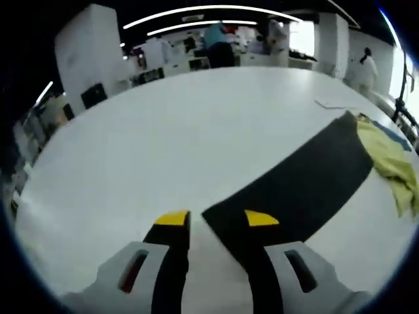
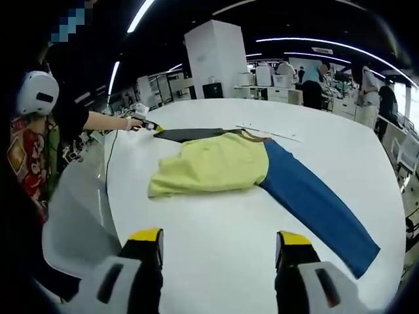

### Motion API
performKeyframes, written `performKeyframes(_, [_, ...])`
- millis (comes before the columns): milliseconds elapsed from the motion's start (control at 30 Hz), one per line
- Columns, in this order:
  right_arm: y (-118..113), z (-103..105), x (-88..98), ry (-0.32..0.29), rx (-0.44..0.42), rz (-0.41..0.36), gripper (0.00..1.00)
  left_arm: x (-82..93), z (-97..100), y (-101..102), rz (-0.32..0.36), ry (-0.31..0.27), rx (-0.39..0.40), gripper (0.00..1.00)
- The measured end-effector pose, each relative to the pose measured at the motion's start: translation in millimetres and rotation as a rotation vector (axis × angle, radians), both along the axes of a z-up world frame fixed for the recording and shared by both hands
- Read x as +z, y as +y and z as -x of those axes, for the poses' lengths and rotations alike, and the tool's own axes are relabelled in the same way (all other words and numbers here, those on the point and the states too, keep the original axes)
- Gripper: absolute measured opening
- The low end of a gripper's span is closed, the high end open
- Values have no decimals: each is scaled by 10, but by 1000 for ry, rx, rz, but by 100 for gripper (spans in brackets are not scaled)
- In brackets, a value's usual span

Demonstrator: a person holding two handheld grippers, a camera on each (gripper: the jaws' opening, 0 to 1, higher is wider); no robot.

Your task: Fold the garment on the visible template until the final outline fits inside the template.

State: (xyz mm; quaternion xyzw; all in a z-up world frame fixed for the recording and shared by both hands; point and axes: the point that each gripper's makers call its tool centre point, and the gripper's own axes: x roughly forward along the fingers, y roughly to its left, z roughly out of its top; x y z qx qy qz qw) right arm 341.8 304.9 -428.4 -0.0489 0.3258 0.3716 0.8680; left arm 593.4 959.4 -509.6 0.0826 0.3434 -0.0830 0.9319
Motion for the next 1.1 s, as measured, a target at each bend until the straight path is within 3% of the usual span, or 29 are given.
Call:
performKeyframes(233, [-4,18,37,-14,-6,-23,70,197,62,-164,83,-52,-15,41])
performKeyframes(300, [47,32,78,-9,-10,-74,74,213,93,-221,88,-51,-22,46])
performKeyframes(367, [38,28,77,-15,-14,-70,75,239,145,-318,105,-62,-37,53])
performKeyframes(467, [57,32,79,-21,-12,-82,76,266,242,-472,143,-68,-54,55])
performKeyframes(833, [86,63,-13,-14,-2,-92,75,362,644,-1198,239,-70,-185,55])
performKeyframes(1100, [33,110,-28,-19,-11,-92,75,420,841,-1609,304,-69,-240,52])
